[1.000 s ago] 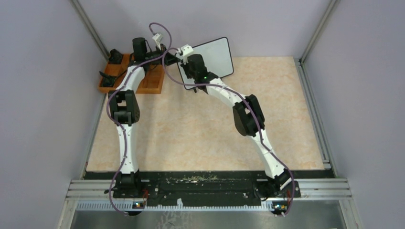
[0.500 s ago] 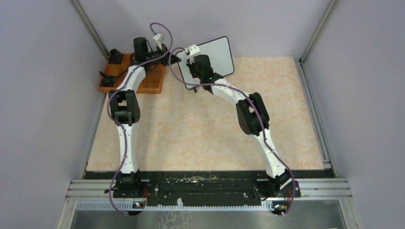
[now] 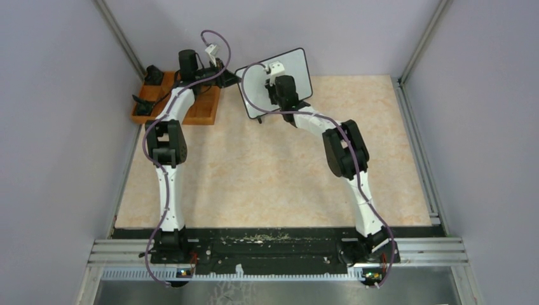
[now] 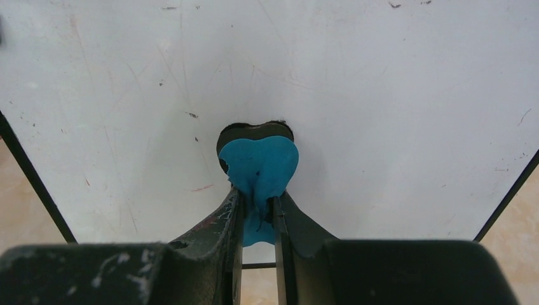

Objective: Erase the whiteboard

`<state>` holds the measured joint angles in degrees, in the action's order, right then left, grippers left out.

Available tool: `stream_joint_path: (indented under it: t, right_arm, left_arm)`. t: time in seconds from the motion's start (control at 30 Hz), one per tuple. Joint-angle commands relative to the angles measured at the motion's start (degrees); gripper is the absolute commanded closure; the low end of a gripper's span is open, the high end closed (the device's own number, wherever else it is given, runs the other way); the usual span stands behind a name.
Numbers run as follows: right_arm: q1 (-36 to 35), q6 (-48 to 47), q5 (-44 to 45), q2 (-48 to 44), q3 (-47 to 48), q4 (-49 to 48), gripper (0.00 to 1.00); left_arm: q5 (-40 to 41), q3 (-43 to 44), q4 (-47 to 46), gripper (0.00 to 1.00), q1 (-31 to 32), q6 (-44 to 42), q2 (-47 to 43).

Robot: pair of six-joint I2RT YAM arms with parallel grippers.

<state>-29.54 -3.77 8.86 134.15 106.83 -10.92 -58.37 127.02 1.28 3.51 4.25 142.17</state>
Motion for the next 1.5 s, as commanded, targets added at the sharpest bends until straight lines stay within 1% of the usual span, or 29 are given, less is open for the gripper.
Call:
stream_joint_path:
  t: [0.0,0.2,0.37,0.57,0.7,0.8,0.97,1.1,1.13,1.23,1.3,1.4,1.47]
  right_arm:
    - [1.08,1.39,0.50,-3.56,-3.69,-2.24,1.00]
    - [-1.60,1.75,-1.06,-3.77,-3.12,-2.10,1.00]
    - [-3.27,1.88,-2.79,-1.83,-0.55,-0.68,1.00]
    - [-5.50,1.48,-3.74,-1.47,0.41,-0.17,1.00]
    - [-6.23,0.79,-2.77,-2.94,-0.61,0.05,1.00]
    - [-6.17,0.58,-0.49,-4.92,-1.85,1.20,1.00]
    - [-4.59,-0.03,4.18,-11.64,-5.76,4.72,1.00]
    - [-1.26,1.85,6.96,-18.78,-8.34,10.12,1.00]
    - [-0.07,3.20,7.40,-20.05,-7.71,12.92,1.00]
    - [4.53,8.11,4.76,-22.63,-3.13,24.53,1.00]
    - [6.54,9.21,3.62,-24.83,-2.97,30.72,1.00]
    - [8.35,9.90,6.31,-28.46,-5.80,38.14,1.00]
    - [9.64,11.10,7.16,-31.63,-10.04,41.22,1.00]
  left_arm:
    - [-1.04,-1.49,3.83,1.00,0.41,-3.64,-0.64]
    - [-0.98,-1.41,3.88,1.00,0.44,-3.64,-0.70]
    - [-1.05,-1.40,3.86,1.00,0.44,-3.63,-0.75]
    - [-1.13,-1.51,3.84,1.00,0.40,-3.45,-0.67]
    - [-1.00,-1.57,3.90,1.00,0.40,-3.55,-0.70]
    - [-0.97,-1.64,3.99,1.00,0.37,-3.66,-0.75]
    - [-0.68,-1.74,4.15,1.00,0.44,-4.07,-0.82]
    - [-0.51,-1.79,4.11,1.00,0.39,-4.21,-0.69]
    - [-0.46,-1.78,4.14,1.00,0.37,-4.23,-0.69]
    - [-0.42,-1.95,4.21,1.00,0.41,-4.42,-0.77]
    - [-0.36,-1.97,4.15,1.00,0.44,-4.41,-0.75]
    - [-0.13,-2.29,3.77,1.00,0.40,-4.29,-0.76]
    - [-0.01,-2.81,3.27,1.00,0.41,-3.99,-0.80]
